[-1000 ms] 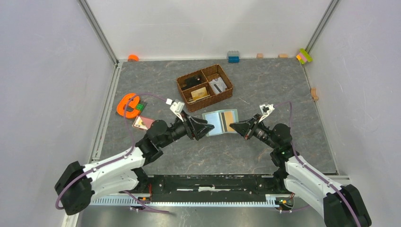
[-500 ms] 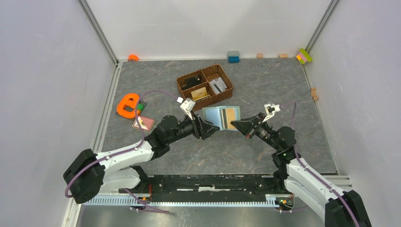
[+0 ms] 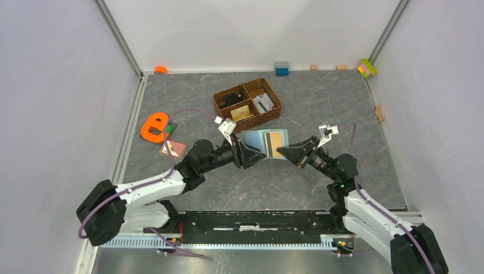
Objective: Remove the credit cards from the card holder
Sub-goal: Remove the credit card from the card holder.
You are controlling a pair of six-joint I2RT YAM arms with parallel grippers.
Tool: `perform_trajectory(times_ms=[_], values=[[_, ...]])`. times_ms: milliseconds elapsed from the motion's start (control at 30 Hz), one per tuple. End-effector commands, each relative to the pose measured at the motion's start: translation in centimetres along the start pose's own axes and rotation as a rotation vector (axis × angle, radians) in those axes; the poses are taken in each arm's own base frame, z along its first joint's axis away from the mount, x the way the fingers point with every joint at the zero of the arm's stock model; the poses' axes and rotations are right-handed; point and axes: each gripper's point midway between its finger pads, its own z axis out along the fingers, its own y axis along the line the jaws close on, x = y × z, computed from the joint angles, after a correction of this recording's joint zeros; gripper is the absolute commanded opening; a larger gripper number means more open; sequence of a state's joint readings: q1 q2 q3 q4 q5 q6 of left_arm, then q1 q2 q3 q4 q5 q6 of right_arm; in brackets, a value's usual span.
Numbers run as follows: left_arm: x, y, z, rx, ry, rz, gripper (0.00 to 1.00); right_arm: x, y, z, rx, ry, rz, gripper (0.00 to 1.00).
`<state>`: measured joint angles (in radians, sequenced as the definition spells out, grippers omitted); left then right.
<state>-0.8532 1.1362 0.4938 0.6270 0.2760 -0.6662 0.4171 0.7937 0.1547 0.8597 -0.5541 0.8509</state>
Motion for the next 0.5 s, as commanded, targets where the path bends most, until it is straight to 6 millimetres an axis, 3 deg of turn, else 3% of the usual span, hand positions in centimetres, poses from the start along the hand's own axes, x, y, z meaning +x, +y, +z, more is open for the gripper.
perform_trajectory(times_ms=[0, 267, 467], values=[[-2.0, -2.3, 0.0, 0.084, -0.057, 0.020, 0.55, -1.2, 2.6, 0.1, -0.115, -0.024, -0.032, 0.00], [-1.9, -2.4, 0.4, 0.093, -0.045, 0.004, 0.45, -0.6, 4.1, 0.5, -0.187, 0.010, -0.027, 0.00], [-2.4, -0.6, 0.0, 0.006, -0.072, -0.011, 0.41, -0.3, 4.8, 0.7, -0.222, 0.027, -0.026, 0.00]])
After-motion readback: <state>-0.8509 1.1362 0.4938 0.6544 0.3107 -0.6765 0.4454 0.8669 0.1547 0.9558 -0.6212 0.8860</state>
